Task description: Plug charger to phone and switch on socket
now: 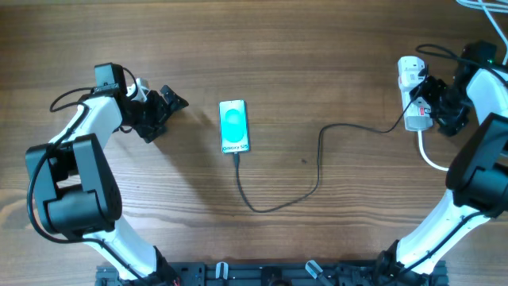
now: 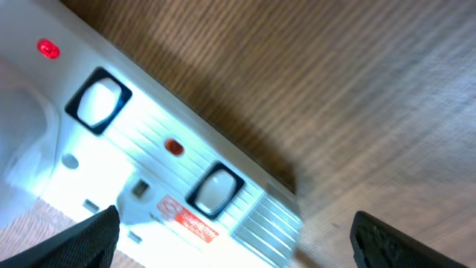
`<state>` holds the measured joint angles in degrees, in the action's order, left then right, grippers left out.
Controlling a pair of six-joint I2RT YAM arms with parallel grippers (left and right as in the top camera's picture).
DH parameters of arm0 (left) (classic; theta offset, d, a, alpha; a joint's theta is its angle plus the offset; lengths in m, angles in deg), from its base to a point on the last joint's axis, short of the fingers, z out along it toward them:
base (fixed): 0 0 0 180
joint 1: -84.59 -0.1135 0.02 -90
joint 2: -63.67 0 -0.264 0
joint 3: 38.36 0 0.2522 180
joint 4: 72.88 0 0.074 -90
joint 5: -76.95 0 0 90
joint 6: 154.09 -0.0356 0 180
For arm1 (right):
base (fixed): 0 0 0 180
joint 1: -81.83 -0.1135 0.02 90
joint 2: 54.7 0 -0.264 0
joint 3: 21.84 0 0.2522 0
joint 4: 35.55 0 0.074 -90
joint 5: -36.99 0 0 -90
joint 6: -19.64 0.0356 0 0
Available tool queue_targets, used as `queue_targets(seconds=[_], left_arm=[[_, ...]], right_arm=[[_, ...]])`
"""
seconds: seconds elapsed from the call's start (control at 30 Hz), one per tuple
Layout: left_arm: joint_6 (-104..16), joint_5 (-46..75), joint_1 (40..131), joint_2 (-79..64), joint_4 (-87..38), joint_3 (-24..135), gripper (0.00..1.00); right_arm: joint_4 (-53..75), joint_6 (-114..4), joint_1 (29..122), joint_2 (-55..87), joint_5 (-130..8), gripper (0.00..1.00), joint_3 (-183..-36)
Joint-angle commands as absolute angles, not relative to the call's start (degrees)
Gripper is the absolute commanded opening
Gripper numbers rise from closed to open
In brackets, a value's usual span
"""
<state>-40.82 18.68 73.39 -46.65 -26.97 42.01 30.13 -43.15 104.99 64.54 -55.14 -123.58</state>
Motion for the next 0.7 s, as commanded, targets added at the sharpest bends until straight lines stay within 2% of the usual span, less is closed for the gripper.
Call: queue_targets(seconds=[0.0,0.17,0.33,0.53,0.67], left_arm=[[-40.5,16.6,73.8,-46.9,-26.8,41.8,1.00],[-40.5,16.6,73.8,-46.9,-26.8,41.8,1.00],[-40.5,16.6,73.8,-46.9,-26.7,41.8,1.00],[-40.5,16.6,73.8,-46.9,-26.8,41.8,1.00],[-40.5,16.6,73.8,-46.9,-26.7,41.8,1.00]], right_arm=[[30.9,-49.6,105.3,56.8,-55.9,1.00,-125.1],[31.8,-49.3,105.1,46.4,-51.2,1.00,-125.1],[31.9,-54.7,103.1,37.8,-58.4,1.00,-125.1],[33.6,-59.0,97.6,37.0,-68.2,1.00,-123.5],[33.2,-59.6,90.4,37.0,-68.1,1.00,-119.1]])
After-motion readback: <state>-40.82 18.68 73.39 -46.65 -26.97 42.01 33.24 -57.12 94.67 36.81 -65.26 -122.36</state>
